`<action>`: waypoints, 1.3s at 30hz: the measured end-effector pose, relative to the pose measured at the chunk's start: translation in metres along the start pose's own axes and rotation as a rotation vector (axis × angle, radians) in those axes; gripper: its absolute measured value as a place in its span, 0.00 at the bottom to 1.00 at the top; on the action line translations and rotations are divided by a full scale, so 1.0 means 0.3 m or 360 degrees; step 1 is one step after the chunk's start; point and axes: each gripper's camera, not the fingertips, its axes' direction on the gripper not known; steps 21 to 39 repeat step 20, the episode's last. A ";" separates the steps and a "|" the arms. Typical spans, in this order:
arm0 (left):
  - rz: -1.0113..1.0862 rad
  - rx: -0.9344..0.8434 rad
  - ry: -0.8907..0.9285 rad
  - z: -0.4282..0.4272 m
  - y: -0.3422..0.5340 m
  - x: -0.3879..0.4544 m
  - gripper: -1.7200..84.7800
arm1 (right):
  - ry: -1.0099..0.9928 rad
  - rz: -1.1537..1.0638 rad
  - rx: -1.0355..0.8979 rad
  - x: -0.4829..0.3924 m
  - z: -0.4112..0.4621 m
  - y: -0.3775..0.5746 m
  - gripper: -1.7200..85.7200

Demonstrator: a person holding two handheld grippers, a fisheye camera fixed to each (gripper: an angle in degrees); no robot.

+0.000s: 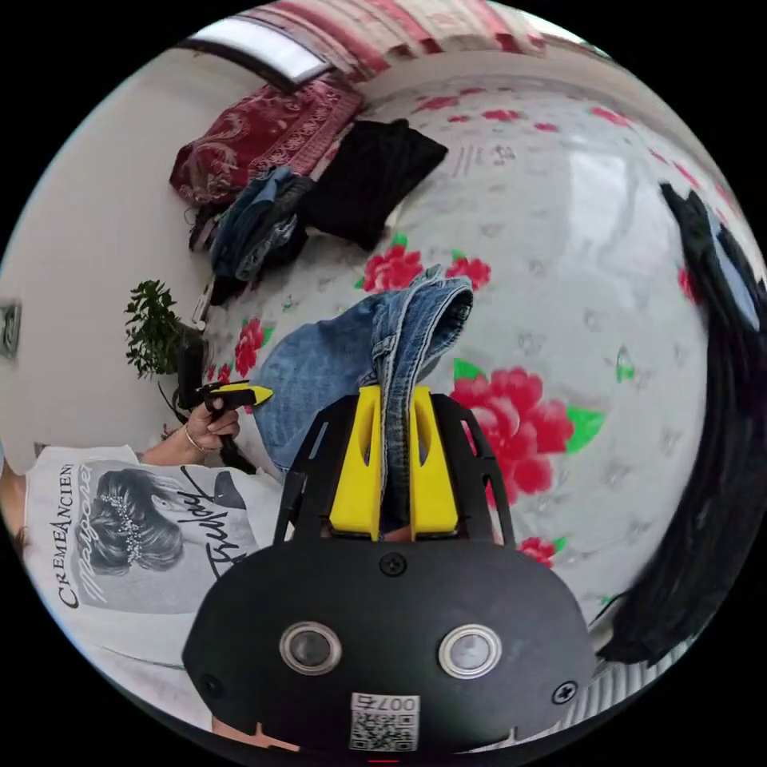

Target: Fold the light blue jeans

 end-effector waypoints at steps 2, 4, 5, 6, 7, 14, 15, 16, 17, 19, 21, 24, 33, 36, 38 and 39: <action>0.0077 0.0213 -0.0031 -0.058 -0.093 0.053 0.07 | 0.0130 -0.0230 0.0048 -0.105 -0.100 -0.213 0.08; 0.0192 0.0490 -0.0166 -0.123 -0.242 0.099 0.07 | 0.0281 -0.0463 0.0156 -0.245 -0.198 -0.505 0.08; 0.0216 0.0558 -0.0209 -0.133 -0.280 0.102 0.07 | 0.0310 -0.0486 0.0193 -0.273 -0.213 -0.578 0.09; 0.0227 0.0664 -0.0309 -0.144 -0.355 0.092 0.07 | 0.0360 -0.0482 0.0272 -0.317 -0.232 -0.721 0.09; 0.0193 0.0700 -0.0411 -0.144 -0.427 0.063 0.08 | 0.0421 -0.0452 0.0355 -0.347 -0.237 -0.846 0.10; 0.0034 0.0397 -0.1209 -0.005 -0.451 -0.138 0.11 | 0.0045 -0.0164 0.0490 -0.239 0.096 -0.898 0.12; 0.0030 0.0250 -0.1229 0.044 -0.396 -0.177 0.11 | -0.0053 -0.0122 0.0389 -0.176 0.229 -0.806 0.12; 0.0023 0.0087 -0.1255 0.095 -0.336 -0.209 0.12 | -0.0074 -0.0051 0.0271 -0.104 0.362 -0.688 0.12; 0.0021 0.0014 -0.1277 0.119 -0.305 -0.218 0.12 | -0.0057 -0.0012 0.0209 -0.067 0.421 -0.619 0.12; 0.0070 -0.0240 -0.1372 0.199 -0.189 -0.219 0.12 | 0.0115 0.0186 0.0026 0.090 0.573 -0.308 0.12; 0.0090 -0.0293 -0.1395 0.216 -0.165 -0.212 0.12 | 0.0160 0.0251 -0.0004 0.130 0.587 -0.228 0.12; 0.0090 -0.0293 -0.1395 0.216 -0.165 -0.212 0.12 | 0.0160 0.0251 -0.0004 0.130 0.587 -0.228 0.12; 0.0090 -0.0293 -0.1395 0.216 -0.165 -0.212 0.12 | 0.0160 0.0251 -0.0004 0.130 0.587 -0.228 0.12; 0.0090 -0.0293 -0.1395 0.216 -0.165 -0.212 0.12 | 0.0160 0.0251 -0.0004 0.130 0.587 -0.228 0.12; 0.0090 -0.0293 -0.1395 0.216 -0.165 -0.212 0.12 | 0.0160 0.0251 -0.0004 0.130 0.587 -0.228 0.12; 0.0090 -0.0293 -0.1395 0.216 -0.165 -0.212 0.12 | 0.0160 0.0251 -0.0004 0.130 0.587 -0.228 0.12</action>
